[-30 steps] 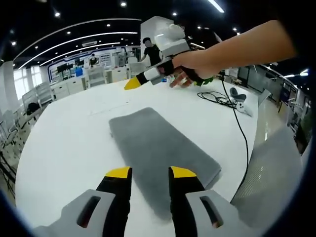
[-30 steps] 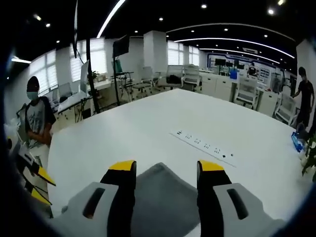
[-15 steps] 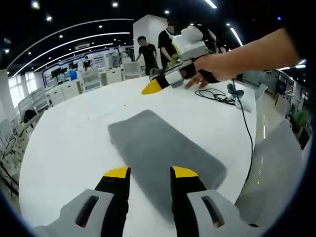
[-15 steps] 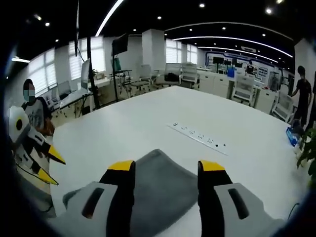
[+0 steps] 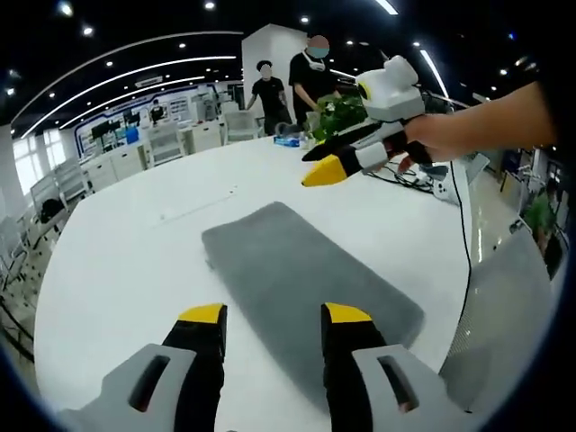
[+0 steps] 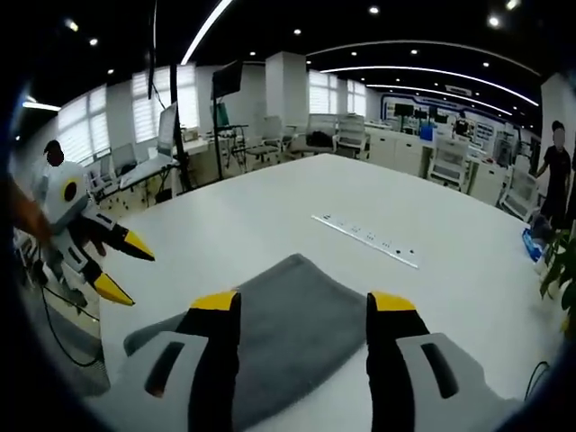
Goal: Fold the towel on the table until its edges align and the towel forms a compact rectangular stack.
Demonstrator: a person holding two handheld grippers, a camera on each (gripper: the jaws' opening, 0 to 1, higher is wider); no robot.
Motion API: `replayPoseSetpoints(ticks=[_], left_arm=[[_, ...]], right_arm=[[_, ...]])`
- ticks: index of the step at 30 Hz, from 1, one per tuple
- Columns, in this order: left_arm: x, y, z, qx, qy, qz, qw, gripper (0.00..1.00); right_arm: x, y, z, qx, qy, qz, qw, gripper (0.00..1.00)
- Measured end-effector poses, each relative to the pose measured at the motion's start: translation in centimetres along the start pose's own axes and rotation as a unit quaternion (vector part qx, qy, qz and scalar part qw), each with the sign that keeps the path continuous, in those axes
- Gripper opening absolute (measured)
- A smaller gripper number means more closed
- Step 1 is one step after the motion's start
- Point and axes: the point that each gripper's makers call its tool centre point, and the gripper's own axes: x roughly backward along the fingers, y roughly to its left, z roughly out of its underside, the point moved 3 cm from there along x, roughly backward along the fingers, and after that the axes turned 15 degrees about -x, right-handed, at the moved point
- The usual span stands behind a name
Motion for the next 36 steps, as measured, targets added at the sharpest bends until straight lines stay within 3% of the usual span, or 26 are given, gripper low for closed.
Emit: replayPoseSetpoints(ticks=[5, 13, 19, 30, 36], left_arm=[[-0.8, 0.2, -0.1, -0.002, 0.004, 0.002, 1.0000, 0.55], [-2.1, 0.1, 0.8, -0.001, 0.015, 0.014, 0.9998, 0.56], [-2.8, -0.3, 1.4, -0.006, 0.023, 0.024, 0.9994, 0.52], [-3.8, -1.5, 2.1, -0.016, 0.038, 0.054, 0.9977, 0.38], [-4.3, -2.1, 3.1, -0.009, 0.052, 0.068, 0.9963, 0.32]], right_arm=[[1.0, 0.4, 1.1, -0.006, 0.002, 0.001, 1.0000, 0.52], [1.7, 0.3, 3.0, -0.007, 0.014, 0.005, 0.9999, 0.47], [2.1, 0.7, 4.7, -0.012, 0.018, 0.011, 0.9997, 0.42], [1.8, 0.6, 8.4, -0.022, 0.057, 0.004, 0.9981, 0.32], [1.2, 0.9, 10.9, -0.009, 0.088, -0.003, 0.9961, 0.32]])
